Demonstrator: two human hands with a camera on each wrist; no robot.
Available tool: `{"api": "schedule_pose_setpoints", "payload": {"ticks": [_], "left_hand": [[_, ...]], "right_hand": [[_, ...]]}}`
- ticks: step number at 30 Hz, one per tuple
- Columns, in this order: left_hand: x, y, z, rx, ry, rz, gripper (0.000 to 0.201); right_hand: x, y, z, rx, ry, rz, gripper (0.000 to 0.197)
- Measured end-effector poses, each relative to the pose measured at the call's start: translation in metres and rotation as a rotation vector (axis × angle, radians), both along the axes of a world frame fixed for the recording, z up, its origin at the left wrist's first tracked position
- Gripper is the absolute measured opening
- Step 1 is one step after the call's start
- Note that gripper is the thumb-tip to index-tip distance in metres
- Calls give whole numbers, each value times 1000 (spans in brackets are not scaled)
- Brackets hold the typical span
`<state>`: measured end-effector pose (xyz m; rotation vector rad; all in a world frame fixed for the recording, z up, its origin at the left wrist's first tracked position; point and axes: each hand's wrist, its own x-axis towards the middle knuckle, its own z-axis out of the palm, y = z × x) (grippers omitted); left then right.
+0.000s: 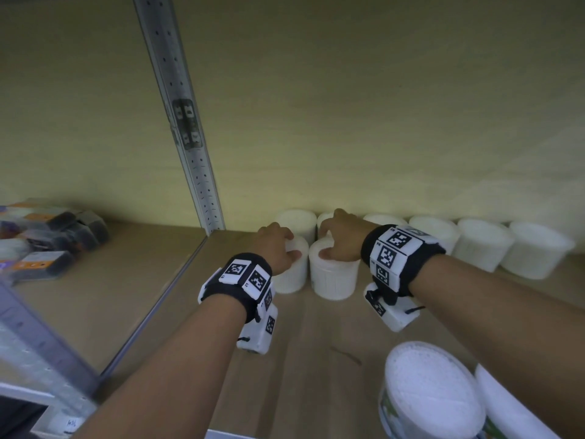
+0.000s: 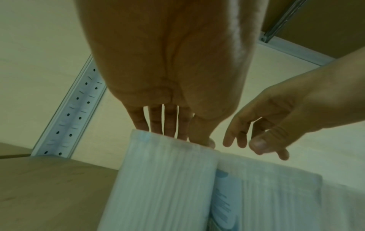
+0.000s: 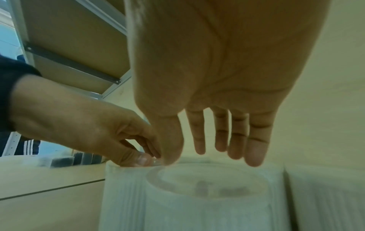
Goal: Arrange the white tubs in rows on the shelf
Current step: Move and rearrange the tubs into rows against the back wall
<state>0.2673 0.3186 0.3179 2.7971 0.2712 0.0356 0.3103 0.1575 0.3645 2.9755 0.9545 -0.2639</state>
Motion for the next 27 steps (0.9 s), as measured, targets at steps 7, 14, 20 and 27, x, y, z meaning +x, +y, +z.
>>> {"api": "schedule_pose_setpoints", "payload": {"ticks": [7, 14, 20, 27], "left_hand": [[0, -2, 2, 37, 3, -21, 50], [0, -1, 2, 44, 14, -19, 50], [-1, -3, 2, 38, 15, -6, 49], [-4, -6, 5, 28, 14, -7, 50]], "right_hand": [[-1, 0, -6, -93, 11, 11, 58], [1, -4, -4, -30, 94, 44, 57], [2, -7, 0, -36, 141, 95, 59], [3, -5, -4, -32, 34, 17, 54]]}}
